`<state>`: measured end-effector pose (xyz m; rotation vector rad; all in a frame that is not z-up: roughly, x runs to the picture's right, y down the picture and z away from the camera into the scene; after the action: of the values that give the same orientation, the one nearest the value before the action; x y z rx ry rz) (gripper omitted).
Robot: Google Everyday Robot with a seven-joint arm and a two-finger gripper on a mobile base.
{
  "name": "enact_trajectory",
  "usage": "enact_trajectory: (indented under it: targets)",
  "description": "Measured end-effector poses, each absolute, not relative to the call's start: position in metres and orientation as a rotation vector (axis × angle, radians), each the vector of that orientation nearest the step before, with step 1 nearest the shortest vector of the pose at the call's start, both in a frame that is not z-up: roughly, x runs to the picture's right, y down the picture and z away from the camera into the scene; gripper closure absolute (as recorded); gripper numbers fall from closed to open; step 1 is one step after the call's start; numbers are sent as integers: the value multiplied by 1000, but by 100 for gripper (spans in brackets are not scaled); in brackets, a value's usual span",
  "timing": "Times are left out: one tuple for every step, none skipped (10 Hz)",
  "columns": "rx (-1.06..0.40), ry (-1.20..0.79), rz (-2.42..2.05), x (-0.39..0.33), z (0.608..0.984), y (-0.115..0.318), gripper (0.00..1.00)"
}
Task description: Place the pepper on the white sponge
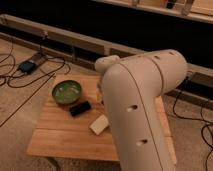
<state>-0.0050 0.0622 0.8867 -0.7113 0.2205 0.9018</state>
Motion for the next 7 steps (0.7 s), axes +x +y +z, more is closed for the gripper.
enact_trajectory:
  targets:
    - [-709, 219, 898, -6, 887, 63, 100]
    - [-702, 220, 893, -9, 885, 62, 100]
    - [-695, 226, 892, -10, 881, 62, 100]
    - [-687, 228, 894, -8, 878, 60, 100]
    - [-679, 229, 902, -6, 872, 59, 100]
    - [-672, 229, 905, -7, 864, 57, 100]
    - [-664, 231, 906, -7, 855, 56, 100]
